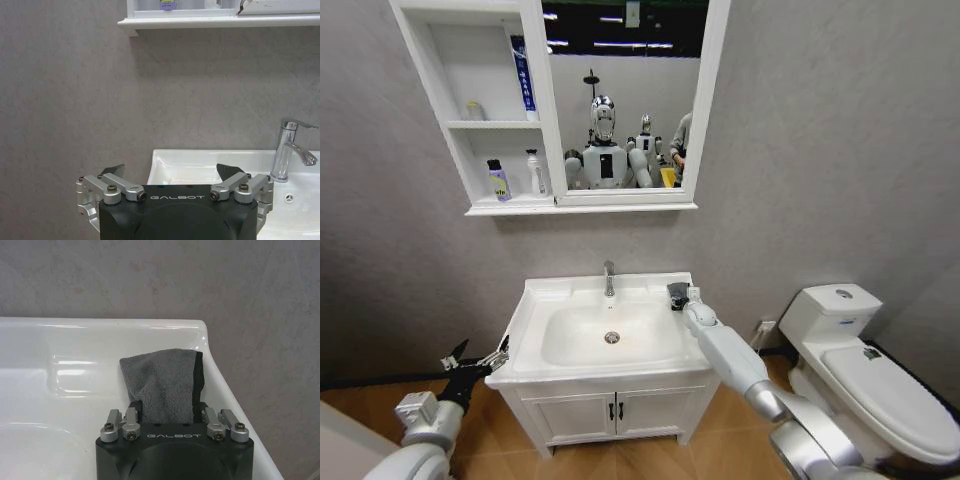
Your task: Move facial cleanser and shampoo from washbasin to cabinet, then wipe washbasin with towel.
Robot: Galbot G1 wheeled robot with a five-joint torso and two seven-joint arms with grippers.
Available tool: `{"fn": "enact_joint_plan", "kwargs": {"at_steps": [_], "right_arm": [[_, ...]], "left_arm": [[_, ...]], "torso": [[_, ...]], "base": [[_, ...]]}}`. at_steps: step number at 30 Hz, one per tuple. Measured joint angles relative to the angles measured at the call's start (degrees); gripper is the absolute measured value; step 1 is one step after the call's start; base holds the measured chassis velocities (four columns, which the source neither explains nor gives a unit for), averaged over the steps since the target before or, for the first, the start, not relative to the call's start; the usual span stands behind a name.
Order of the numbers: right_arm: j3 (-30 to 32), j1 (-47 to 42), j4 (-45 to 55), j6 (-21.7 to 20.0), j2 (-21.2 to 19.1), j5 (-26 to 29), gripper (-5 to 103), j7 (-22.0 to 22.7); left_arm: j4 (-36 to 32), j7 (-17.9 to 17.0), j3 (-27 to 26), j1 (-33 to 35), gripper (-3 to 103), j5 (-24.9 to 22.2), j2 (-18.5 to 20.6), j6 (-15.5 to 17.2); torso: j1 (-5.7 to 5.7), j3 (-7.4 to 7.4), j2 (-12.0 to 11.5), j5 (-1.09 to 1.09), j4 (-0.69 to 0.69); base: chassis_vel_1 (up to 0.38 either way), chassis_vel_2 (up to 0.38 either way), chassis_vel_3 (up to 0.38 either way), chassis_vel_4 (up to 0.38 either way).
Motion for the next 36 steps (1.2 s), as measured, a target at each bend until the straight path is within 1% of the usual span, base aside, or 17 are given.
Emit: {"fn": "enact_joint_plan", "kwargs": {"at_steps": [1,4,5,8,9,11,12,14,15,17,18,19,21,28,29,32,36], "right_arm": [[0.0,0.0,0.0,0.0,0.0,0.0,54,0.0],[0.1,-0.8,2.1,-0.1,-0.7,1.1,38,0.6],[0.1,-0.8,2.1,-0.1,-0.7,1.1,38,0.6],[0.4,-1.8,6.3,0.7,-1.0,0.6,22,2.6],[0.4,-1.8,6.3,0.7,-1.0,0.6,22,2.6],[-0.2,-2.6,11.2,-0.3,-1.8,2.6,12,4.5],[-0.2,-2.6,11.2,-0.3,-1.8,2.6,12,4.5],[-1.4,-3.7,17.1,-1.4,-3.1,5.1,6,5.9],[-1.4,-3.7,17.1,-1.4,-3.1,5.1,6,5.9],[-3.4,-5.0,23.1,-3.0,-4.3,9.3,6,8.7],[-3.4,-5.0,23.1,-3.0,-4.3,9.3,6,8.7],[-5.0,-5.9,26.5,-4.1,-4.6,12.3,6,10.6],[-8.6,-7.6,29.8,-5.3,-4.0,14.2,6,12.5],[-12.9,-10.3,28.3,-6.1,-1.0,11.3,6,13.5],[-12.9,-10.3,28.3,-6.1,-1.0,11.3,6,13.5],[-13.4,-11.1,27.3,-6.1,-1.9,6.3,6,12.9],[-13.6,-11.6,27.8,-6.8,-3.6,6.4,6,13.2]], "left_arm": [[0.0,0.0,0.0,0.0,100,0.0,0.0,0.0],[0.0,0.0,0.0,0.0,100,0.0,0.0,0.0],[0.0,0.0,0.0,0.0,100,0.0,0.0,0.0],[0.0,0.0,0.0,0.0,100,0.0,0.0,0.0],[0.0,0.0,0.0,0.0,100,0.0,0.0,0.0],[0.0,0.0,0.0,0.0,100,0.0,0.0,0.0],[0.0,0.0,0.0,0.0,100,0.0,0.0,0.0],[0.0,0.0,0.0,0.0,100,0.0,0.0,0.0],[0.0,0.0,0.0,0.0,100,0.0,0.0,0.0],[0.0,0.0,0.0,0.0,100,0.0,0.0,0.0],[0.0,0.0,0.0,0.0,100,0.0,0.0,0.0],[0.0,0.0,0.0,0.0,100,0.0,0.0,0.0],[0.0,0.0,0.0,0.0,100,0.0,0.0,0.0],[0.0,0.0,0.0,0.0,100,0.0,0.0,0.0],[0.0,0.0,0.0,0.0,100,0.0,0.0,0.0],[0.0,0.0,0.0,0.0,100,0.0,0.0,0.0],[0.0,0.0,0.0,0.0,100,0.0,0.0,0.0]], "torso": [[0.0,0.0,0.0,0.0,0.0],[0.01,0.0,0.0,0.0,-0.01],[0.01,0.0,0.0,0.0,-0.01],[0.01,0.0,0.0,0.0,-0.03],[0.01,0.0,0.0,0.0,-0.03],[0.01,0.0,0.0,0.0,0.0],[0.01,0.0,0.0,0.0,0.0],[0.01,0.0,0.0,0.0,-0.01],[0.01,0.0,0.0,0.0,-0.01],[0.0,0.0,0.0,-0.02,-0.02],[0.0,0.0,0.0,-0.02,-0.02],[0.0,0.0,0.0,-0.01,-0.02],[0.0,0.0,0.0,0.0,0.0],[0.0,0.0,0.0,0.0,0.01],[0.0,0.0,0.0,0.0,0.01],[0.0,0.0,0.0,0.0,-0.01],[0.0,0.0,0.0,0.0,-0.01]], "base": [[0.0,0.0,0.0,0.0],[0.0,0.0,0.0,0.0],[0.0,0.0,0.0,0.0],[0.0,0.0,0.0,0.0],[0.0,0.0,0.0,0.0],[0.0,0.0,0.0,0.0],[0.0,0.0,0.0,0.0],[0.0,0.0,0.0,0.0],[0.0,0.0,0.0,0.0],[0.0,0.0,0.0,0.0],[0.0,0.0,0.0,0.0],[0.0,0.0,0.0,0.0],[0.0,0.0,0.0,0.0],[0.0,0.0,0.0,0.0],[0.0,0.0,0.0,0.0],[0.0,0.0,0.0,0.0],[0.0,0.0,0.0,0.0]]}}
